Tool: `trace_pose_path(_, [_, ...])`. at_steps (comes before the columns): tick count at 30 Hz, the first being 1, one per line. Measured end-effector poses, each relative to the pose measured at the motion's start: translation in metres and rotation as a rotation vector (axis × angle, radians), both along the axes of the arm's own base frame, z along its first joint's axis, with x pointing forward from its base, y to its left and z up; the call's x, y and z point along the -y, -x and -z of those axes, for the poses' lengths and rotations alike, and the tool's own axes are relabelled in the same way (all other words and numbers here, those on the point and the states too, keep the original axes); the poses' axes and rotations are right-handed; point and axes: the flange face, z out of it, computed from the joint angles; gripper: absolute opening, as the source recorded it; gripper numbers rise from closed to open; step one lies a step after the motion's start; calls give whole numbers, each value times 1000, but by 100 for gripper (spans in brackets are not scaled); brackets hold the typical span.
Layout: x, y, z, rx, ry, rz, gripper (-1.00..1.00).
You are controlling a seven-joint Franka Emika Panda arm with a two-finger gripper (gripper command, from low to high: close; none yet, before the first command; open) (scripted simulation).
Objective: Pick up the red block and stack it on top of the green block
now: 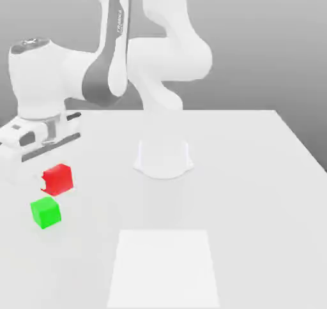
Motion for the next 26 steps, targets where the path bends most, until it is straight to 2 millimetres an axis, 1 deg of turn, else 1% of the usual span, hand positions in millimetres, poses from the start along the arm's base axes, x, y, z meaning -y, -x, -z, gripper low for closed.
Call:
trace_pose_path(2, [6, 4, 3, 3, -1, 3, -100])
trace_pose_path(5, [8, 4, 10, 9, -3, 5, -100])
trace_pose_path(14, [8, 2, 34, 16, -7, 3, -100])
trace_pose_path(24, [8, 5, 63, 2, -3, 5, -100])
trace_pose_path(25, [8, 6, 65, 0, -2, 4, 100])
trace_pose_path(26, [8, 6, 65, 0, -2, 4, 100])
